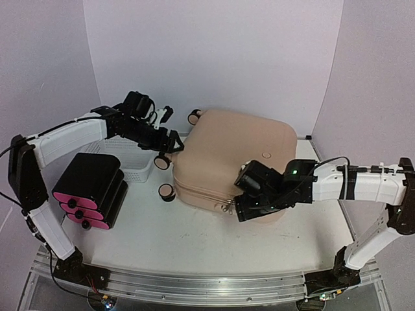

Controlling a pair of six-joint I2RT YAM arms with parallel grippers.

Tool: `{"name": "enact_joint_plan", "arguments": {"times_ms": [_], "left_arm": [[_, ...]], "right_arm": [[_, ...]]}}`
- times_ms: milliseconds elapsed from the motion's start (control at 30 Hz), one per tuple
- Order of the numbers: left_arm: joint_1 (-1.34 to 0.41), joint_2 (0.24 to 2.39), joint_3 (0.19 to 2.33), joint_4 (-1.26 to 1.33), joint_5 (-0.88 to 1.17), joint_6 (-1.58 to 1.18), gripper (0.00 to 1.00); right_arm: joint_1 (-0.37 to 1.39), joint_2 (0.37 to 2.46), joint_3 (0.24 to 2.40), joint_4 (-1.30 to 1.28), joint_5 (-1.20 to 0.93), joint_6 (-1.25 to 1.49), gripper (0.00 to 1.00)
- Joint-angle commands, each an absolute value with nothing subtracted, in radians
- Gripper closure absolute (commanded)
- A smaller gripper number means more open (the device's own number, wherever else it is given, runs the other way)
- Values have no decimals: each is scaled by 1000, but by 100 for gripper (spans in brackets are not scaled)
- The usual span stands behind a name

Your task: Open, take out, and arrange the luggage

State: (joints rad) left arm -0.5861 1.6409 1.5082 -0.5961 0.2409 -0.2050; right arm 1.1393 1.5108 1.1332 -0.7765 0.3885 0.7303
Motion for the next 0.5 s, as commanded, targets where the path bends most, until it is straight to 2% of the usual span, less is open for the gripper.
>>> {"name": "enact_joint_plan", "arguments": {"times_ms": [0,167,233,367,433,467], "left_arm": [[-592,1734,1585,-676,465,-143,3],[-597,1754,1569,-655,656,-157,4],[-597,1748,1564,-653,699,-162,4],[-600,1733,1552,-655,748,-181,5],[-600,1729,1544,-655,762,-207,7],[-600,1731,1543,-655,766,-218,8]], "right_arm": [[971,1388,1083,-802,473,665,21],[900,1299,1055,-817,348,585,14],[900,1302,1049,-818,260,564,14],[900,1282,984,-773,191,541,24],[900,1262,923,-679,190,539,40],[900,1262,892,-636,196,543,44]]}}
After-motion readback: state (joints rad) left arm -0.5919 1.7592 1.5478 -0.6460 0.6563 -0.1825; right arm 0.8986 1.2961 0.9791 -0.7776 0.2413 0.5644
